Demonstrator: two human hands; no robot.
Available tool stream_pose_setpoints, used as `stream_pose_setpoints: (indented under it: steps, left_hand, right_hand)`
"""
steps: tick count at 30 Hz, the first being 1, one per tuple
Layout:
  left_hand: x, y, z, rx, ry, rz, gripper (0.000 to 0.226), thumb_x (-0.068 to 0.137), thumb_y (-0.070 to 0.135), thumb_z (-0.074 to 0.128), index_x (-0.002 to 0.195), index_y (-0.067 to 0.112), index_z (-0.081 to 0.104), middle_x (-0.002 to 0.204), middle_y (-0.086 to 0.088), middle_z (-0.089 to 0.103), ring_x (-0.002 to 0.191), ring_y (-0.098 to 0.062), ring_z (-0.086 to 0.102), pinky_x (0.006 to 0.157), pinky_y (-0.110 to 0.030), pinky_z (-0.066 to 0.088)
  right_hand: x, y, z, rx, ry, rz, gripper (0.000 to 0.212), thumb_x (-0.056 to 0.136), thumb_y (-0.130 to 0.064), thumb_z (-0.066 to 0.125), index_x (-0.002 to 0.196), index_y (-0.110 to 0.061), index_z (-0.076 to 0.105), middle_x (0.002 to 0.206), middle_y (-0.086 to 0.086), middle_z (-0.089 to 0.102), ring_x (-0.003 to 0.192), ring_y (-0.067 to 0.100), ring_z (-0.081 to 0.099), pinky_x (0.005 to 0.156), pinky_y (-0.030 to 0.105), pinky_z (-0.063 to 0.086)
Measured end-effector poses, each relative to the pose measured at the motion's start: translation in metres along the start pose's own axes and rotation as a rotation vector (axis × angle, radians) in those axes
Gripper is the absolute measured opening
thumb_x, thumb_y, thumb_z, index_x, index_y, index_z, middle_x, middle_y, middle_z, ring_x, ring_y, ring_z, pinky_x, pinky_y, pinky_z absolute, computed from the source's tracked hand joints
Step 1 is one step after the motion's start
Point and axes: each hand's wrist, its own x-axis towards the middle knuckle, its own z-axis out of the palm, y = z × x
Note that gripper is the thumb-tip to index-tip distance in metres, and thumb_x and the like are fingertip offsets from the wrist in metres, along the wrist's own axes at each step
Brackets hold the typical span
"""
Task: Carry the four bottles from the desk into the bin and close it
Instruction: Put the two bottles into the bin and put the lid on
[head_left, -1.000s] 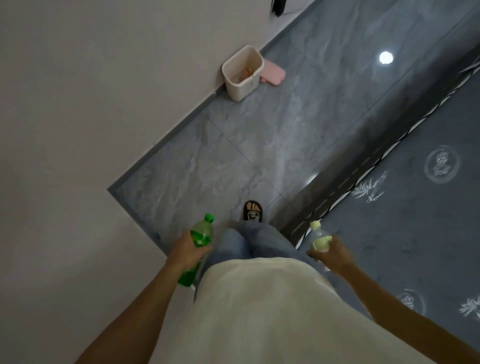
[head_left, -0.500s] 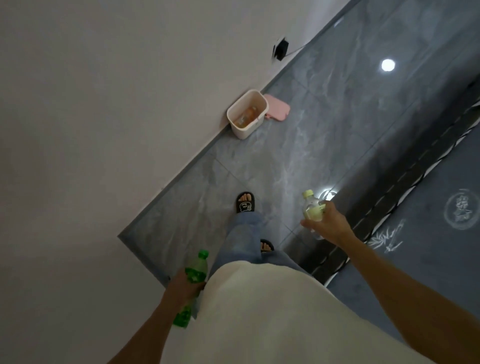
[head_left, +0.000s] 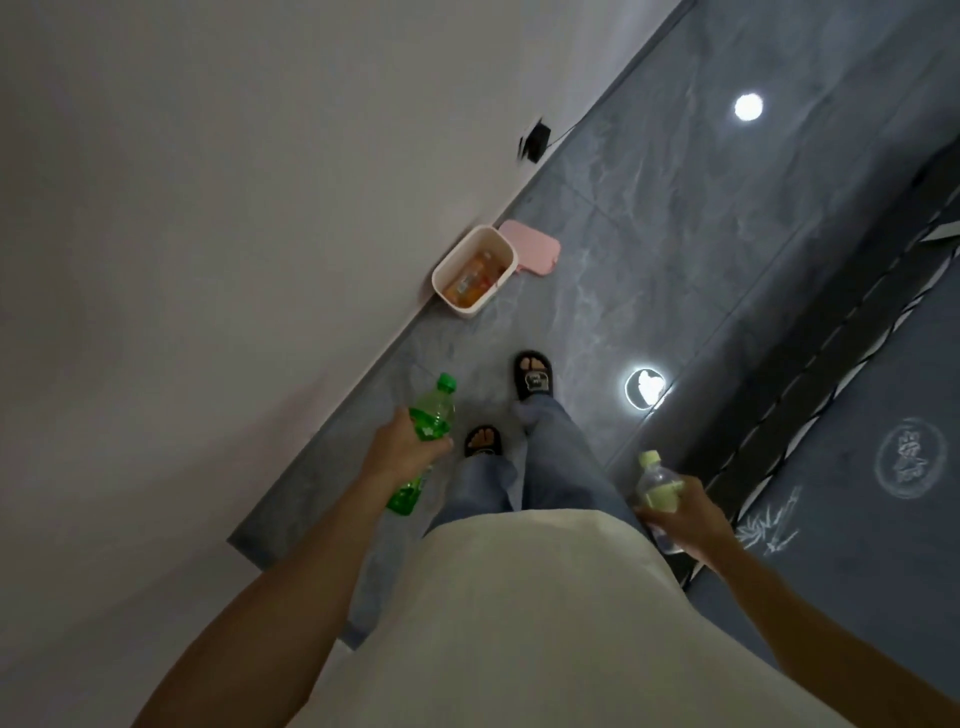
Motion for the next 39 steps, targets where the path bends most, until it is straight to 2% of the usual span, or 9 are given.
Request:
stream_pose_setpoints:
  steps: [3,7,9,14,19,28,31,37,39]
  left_hand:
    - [0.027,0.034,-0.008,-0.009,0.005,0.029,0.052,0.074,0.046,0.083,0.108,0.033,0.046,0.093,0.008,0.056,0.073,-0.008,0.054,0.055,-0.017,0.036]
    - [0.046,0.055,-0.011,-0.039,-0.023,-0.018,0.075,0.079,0.037,0.084,0.142,0.018,0.047,0.119,-0.004,0.065,0.108,-0.026,0.065,0.075,-0.029,0.046]
    - [0.05,0.057,-0.01,-0.073,-0.025,-0.046,0.072,0.082,0.032,0.084,0.142,0.017,0.048,0.121,-0.003,0.063,0.117,-0.03,0.063,0.085,-0.03,0.046]
    - [0.055,0.05,-0.006,-0.115,0.01,-0.21,0.076,0.08,0.03,0.086,0.14,0.006,0.046,0.123,-0.011,0.061,0.109,-0.032,0.062,0.084,-0.029,0.042]
    - [0.065,0.04,-0.004,-0.141,-0.019,-0.258,0.067,0.077,0.038,0.087,0.123,0.02,0.042,0.104,0.005,0.059,0.077,-0.004,0.053,0.063,-0.022,0.042]
    - [0.202,0.071,-0.01,-0.214,-0.019,-0.148,0.053,0.078,0.046,0.083,0.118,0.034,0.05,0.101,0.018,0.063,0.089,-0.001,0.063,0.065,-0.02,0.047]
    - [0.277,0.078,0.003,-0.205,0.033,-0.111,0.053,0.072,0.049,0.081,0.116,0.032,0.056,0.101,0.015,0.066,0.088,-0.002,0.064,0.065,-0.023,0.047]
    - [0.423,0.074,0.047,-0.215,0.149,-0.039,0.047,0.072,0.053,0.08,0.103,0.043,0.047,0.092,0.021,0.059,0.079,0.009,0.055,0.058,-0.02,0.04]
    - [0.463,0.068,0.062,-0.249,0.186,-0.012,0.051,0.069,0.055,0.081,0.107,0.042,0.048,0.094,0.023,0.059,0.078,0.011,0.057,0.06,-0.017,0.04]
  right_hand:
    - [0.017,-0.013,-0.021,-0.029,-0.017,0.016,0.082,0.073,-0.035,0.088,0.136,-0.005,0.044,0.094,0.012,0.07,0.073,0.023,0.073,0.066,0.034,0.059]
    - [0.055,-0.051,-0.064,-0.093,-0.051,-0.015,0.078,0.074,-0.04,0.085,0.133,-0.007,0.047,0.101,0.007,0.068,0.083,0.022,0.071,0.081,0.039,0.059]
    - [0.075,-0.08,-0.088,-0.11,-0.041,-0.055,0.082,0.071,-0.046,0.086,0.134,-0.009,0.047,0.107,0.007,0.064,0.091,0.024,0.066,0.082,0.034,0.054]
    - [0.121,-0.164,-0.123,-0.154,-0.043,-0.152,0.09,0.071,-0.044,0.087,0.141,-0.011,0.04,0.127,0.014,0.06,0.11,0.03,0.062,0.089,0.038,0.05]
    - [0.148,-0.239,-0.122,-0.157,-0.057,-0.242,0.095,0.067,-0.044,0.089,0.142,-0.016,0.037,0.124,0.011,0.061,0.098,0.022,0.059,0.07,0.026,0.046]
    - [0.237,-0.355,-0.031,0.319,-0.04,-0.171,0.081,0.069,-0.046,0.086,0.133,-0.024,0.04,0.109,0.0,0.059,0.075,0.003,0.057,0.053,0.018,0.043]
    - [0.29,-0.382,0.02,0.504,-0.07,-0.137,0.076,0.072,-0.041,0.086,0.131,-0.017,0.044,0.112,0.006,0.066,0.086,0.019,0.07,0.066,0.033,0.061]
    - [0.418,-0.424,0.119,0.782,-0.142,-0.131,0.067,0.079,-0.032,0.077,0.134,-0.008,0.049,0.117,0.016,0.068,0.102,0.032,0.069,0.083,0.043,0.059]
    - [0.461,-0.436,0.148,0.878,-0.21,-0.095,0.065,0.081,-0.029,0.075,0.138,-0.009,0.049,0.118,0.015,0.068,0.101,0.03,0.07,0.077,0.039,0.061]
